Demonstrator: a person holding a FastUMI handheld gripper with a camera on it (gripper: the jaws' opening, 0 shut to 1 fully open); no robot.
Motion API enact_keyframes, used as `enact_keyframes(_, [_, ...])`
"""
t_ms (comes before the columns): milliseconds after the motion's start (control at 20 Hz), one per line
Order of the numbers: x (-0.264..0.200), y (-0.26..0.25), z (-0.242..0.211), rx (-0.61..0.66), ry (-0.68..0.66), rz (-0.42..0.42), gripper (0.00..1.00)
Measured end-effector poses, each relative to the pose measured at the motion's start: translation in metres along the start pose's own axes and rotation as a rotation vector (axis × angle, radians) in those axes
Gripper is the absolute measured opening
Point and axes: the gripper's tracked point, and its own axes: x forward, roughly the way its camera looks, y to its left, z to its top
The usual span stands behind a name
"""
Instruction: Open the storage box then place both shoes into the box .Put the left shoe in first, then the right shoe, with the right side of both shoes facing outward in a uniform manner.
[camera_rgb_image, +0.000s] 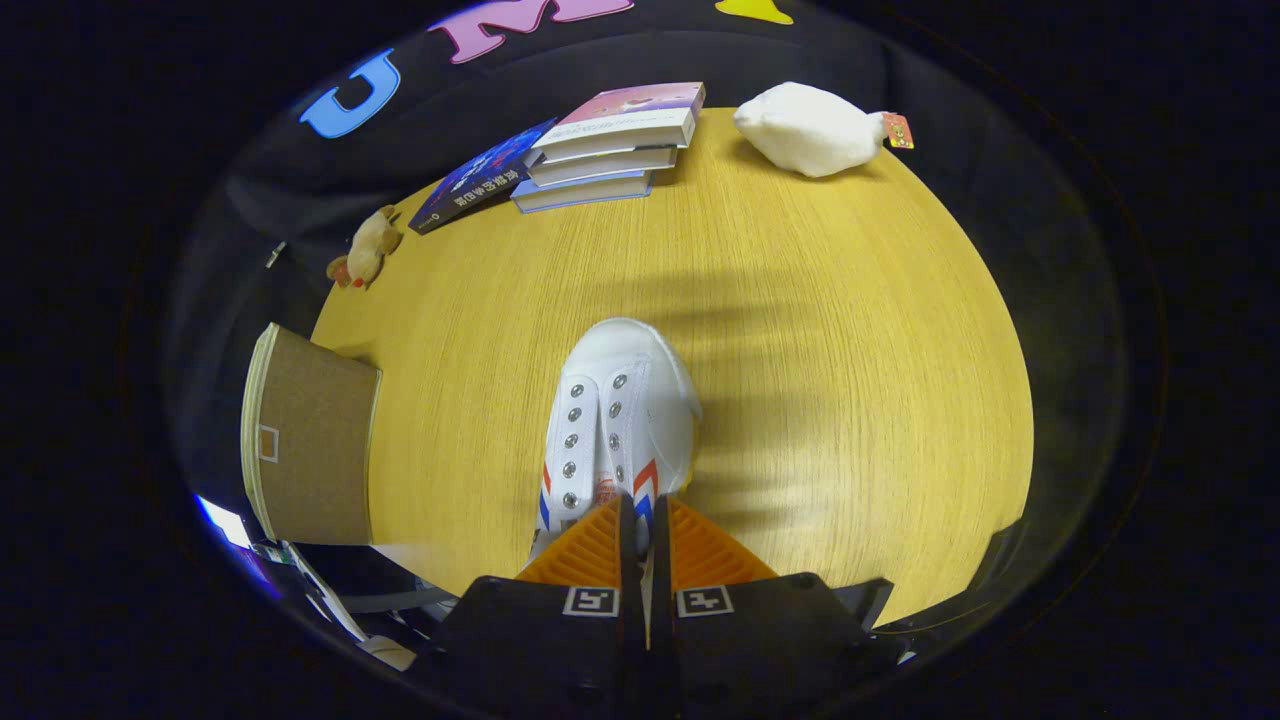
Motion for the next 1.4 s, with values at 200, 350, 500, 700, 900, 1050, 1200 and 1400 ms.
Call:
enact_keyframes(200, [-0.035, 0.022, 0.013, 0.006, -0.072, 0.011, 0.06])
enact_keyframes(350, [-0.064, 0.059, 0.036, 0.028, -0.150, 0.080, 0.06])
enact_keyframes(500, [-0.072, 0.061, 0.064, -0.032, -0.221, 0.018, 0.05])
enact_keyframes(700, [-0.041, 0.032, 0.039, -0.124, -0.155, -0.113, 0.05])
enact_keyframes(900, [0.001, 0.034, -0.017, -0.004, 0.012, -0.039, 0.55])
enact_keyframes(1050, [0.033, 0.024, -0.036, 0.017, 0.080, -0.053, 0.55])
enact_keyframes(1200, [0.050, 0.025, -0.044, 0.039, 0.138, -0.036, 0.57])
enact_keyframes(1400, [0.039, 0.015, -0.037, 0.123, 0.084, 0.022, 0.10])
